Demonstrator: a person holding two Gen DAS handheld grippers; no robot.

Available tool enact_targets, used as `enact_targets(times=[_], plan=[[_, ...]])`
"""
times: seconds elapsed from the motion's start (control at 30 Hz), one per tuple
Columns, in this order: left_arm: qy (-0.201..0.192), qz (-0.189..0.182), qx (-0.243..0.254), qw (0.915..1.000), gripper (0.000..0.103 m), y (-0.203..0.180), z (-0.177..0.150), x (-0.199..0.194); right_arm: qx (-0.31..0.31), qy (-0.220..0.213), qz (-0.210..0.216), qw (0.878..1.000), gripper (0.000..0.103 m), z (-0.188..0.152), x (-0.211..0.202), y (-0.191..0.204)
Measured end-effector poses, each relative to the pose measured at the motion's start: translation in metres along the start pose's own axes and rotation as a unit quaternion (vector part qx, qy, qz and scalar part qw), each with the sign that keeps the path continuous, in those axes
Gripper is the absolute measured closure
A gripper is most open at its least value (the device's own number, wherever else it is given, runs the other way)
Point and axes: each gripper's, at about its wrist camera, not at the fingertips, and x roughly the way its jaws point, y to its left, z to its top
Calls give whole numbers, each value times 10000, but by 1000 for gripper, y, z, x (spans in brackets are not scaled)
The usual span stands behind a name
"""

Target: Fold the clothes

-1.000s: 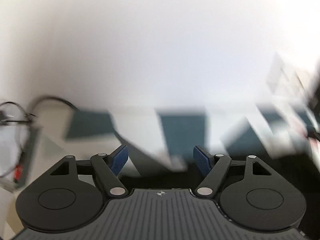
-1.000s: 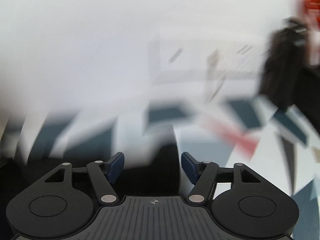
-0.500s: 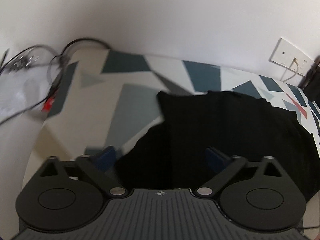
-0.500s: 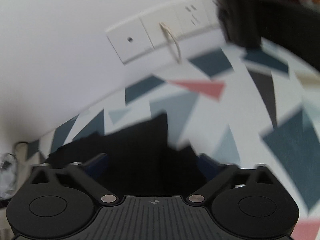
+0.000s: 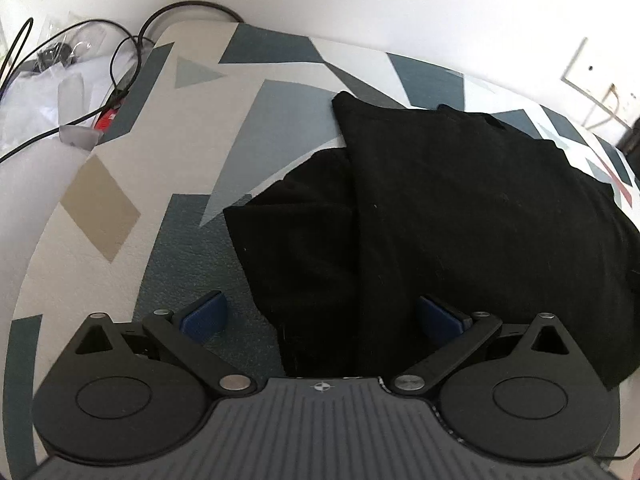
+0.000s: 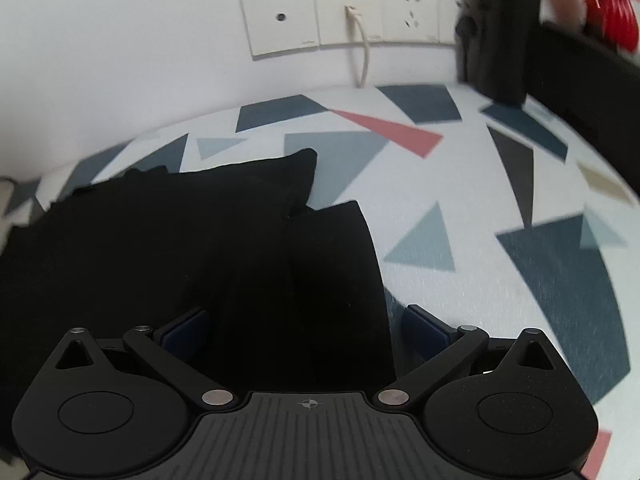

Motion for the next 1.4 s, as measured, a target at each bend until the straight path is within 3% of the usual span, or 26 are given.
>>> enact_targets(times=[0.1,0.37,0.5,1.0,1.1,1.23,1.27,1.33,1.37,1.4], plan=[[61,31,-10,10000,0,-1,3,0,-79,-125,-134,9998,1,-1,3,4],[-270,51,-49,9996,0,-3,-5,-2,-228,-214,-133,9994,1,-1,7,5],[-387,-96,342,9986,0,-15,3,4,-317,-247,-60,9992,1,-1,8,3],[-474,-193,798,9955,2,-40,7,3,-531,-152,329,9979,1,6,14,28],[-628,-329,610,9956,2,-32,5,2,-587,-196,386,9973,1,6,14,23],[-716,-150,518,9960,7,-33,6,3,-540,-244,233,9980,1,5,17,28],[-720,-113,475,9962,11,-34,7,3,-513,-233,200,9982,1,5,18,30],[-741,-200,449,9960,31,-35,8,-3,-467,-202,225,9985,4,6,17,34],[-745,-336,456,9956,63,-36,8,-7,-469,-194,272,9983,12,6,16,36],[-615,-610,386,9955,66,-35,8,-9,-508,-195,333,9980,16,5,14,39]])
